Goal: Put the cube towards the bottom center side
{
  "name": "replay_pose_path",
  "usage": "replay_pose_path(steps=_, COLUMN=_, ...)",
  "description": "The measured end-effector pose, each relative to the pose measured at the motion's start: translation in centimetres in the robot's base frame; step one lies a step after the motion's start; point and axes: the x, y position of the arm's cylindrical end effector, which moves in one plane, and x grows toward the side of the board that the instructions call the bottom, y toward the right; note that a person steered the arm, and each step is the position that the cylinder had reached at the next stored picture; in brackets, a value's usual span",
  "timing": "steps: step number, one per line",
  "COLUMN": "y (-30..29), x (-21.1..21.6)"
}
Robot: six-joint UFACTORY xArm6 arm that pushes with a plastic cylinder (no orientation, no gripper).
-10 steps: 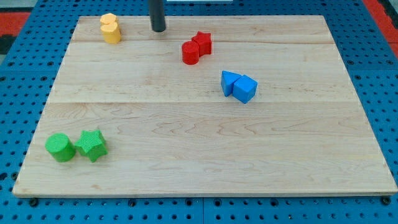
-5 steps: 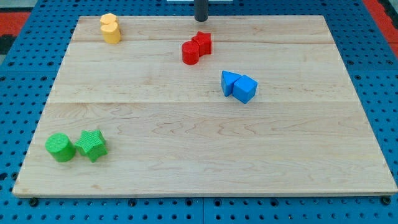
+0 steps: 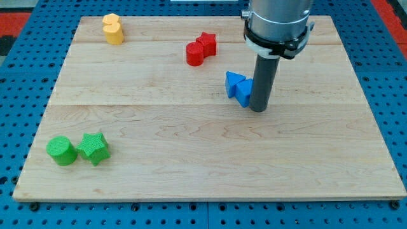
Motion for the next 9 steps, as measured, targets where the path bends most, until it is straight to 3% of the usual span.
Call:
replay_pose_path(steps=1, y=3.2, x=-3.6)
replay_pose_path(steps=2, y=-1.5, x=-4.7)
replay_pose_path(steps=4, y=-5.7, x=5.8)
replay_pose_path(steps=5, y=-4.0, x=2.9)
replay_pose_path(steps=6, y=-6.0, x=1.9)
replay_pose_path(steps=7, y=-10.7, x=2.4)
replay_pose_path(steps=9, y=-11.3, x=6.2)
